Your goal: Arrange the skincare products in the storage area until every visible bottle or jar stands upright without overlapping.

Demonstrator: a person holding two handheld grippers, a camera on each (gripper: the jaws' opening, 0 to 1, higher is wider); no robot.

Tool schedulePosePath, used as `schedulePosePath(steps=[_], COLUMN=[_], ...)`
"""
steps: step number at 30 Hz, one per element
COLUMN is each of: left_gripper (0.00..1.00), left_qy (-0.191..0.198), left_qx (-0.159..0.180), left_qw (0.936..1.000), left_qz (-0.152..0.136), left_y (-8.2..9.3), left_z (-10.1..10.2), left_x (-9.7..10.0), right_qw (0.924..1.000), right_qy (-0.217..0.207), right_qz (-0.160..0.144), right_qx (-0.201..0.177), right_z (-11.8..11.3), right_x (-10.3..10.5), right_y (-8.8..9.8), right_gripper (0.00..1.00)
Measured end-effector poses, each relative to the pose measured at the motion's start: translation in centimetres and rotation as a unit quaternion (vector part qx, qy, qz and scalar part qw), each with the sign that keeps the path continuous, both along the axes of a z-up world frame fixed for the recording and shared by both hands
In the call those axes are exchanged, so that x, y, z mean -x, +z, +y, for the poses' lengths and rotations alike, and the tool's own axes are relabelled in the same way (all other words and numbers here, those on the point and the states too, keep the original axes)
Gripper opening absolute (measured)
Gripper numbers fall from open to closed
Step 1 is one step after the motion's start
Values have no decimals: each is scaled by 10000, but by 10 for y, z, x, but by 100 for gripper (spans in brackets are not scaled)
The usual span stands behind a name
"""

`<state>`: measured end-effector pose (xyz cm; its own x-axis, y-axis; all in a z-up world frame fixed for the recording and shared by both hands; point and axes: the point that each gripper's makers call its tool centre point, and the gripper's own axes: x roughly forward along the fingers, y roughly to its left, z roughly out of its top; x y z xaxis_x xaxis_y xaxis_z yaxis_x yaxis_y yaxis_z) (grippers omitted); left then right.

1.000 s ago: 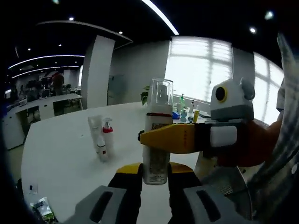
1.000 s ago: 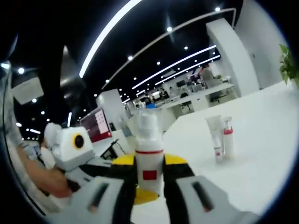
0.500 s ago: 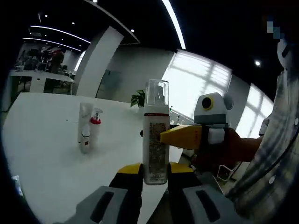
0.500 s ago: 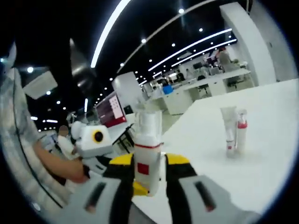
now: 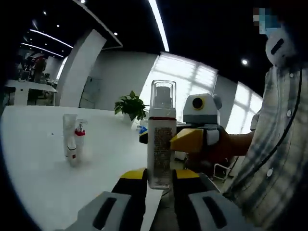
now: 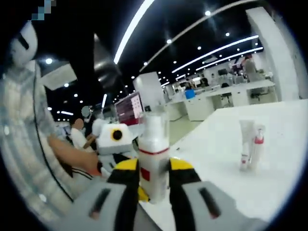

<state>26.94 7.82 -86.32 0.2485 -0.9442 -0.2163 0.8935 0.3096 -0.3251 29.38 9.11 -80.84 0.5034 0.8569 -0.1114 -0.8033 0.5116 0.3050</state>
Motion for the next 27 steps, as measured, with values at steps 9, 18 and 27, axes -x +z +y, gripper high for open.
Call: schedulePosePath(steps=[9,18,27], left_gripper=[36,36,21], left_qy=[1351,2476,2034], left_qx=[-1269,-1959,-3284], left_qw=[9825,9442,9100], left_qz=[-172,-943,-1502], left_y=[-41,-59,-105], left_z=[69,117,127], left_x=[-6,-8,-11], right_qw=[9962,9941,9866], right_qy=[-686,-975,-1290], right_qz=[-449,-203,-473], right_qx=[303,426,882], right_z=[-18,-36,-58], right_x=[-45,-90,-137], right_y=[-9,-43,-72], right_gripper=[21,21,21])
